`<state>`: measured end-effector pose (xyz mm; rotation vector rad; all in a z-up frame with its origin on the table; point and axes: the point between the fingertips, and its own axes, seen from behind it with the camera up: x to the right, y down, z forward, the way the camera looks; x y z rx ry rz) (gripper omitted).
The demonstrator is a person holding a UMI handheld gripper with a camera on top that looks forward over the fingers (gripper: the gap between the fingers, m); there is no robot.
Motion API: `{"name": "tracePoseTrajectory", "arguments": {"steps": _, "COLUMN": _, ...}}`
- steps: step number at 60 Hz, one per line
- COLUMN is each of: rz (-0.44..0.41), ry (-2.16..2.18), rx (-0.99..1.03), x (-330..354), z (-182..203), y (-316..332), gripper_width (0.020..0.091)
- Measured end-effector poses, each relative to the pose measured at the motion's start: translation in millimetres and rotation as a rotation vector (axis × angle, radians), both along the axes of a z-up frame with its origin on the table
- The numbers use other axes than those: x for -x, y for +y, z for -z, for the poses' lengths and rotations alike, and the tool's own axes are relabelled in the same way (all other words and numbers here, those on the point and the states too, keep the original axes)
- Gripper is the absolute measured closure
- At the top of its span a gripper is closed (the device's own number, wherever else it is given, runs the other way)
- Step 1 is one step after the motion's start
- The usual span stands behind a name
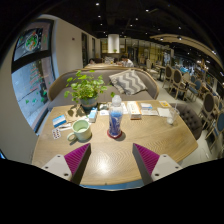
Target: Pour water
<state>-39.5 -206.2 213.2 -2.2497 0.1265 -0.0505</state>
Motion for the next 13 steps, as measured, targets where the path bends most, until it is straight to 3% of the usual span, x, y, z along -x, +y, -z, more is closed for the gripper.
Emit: {"name": "tracePoseTrajectory", "arguments": {"steps": 13, "rz": -0.004, "ry": -0.039, "rx": -0.002, "x": 4.1, "z": -1.9, "y": -4.4, "gripper_width": 0.0247}}
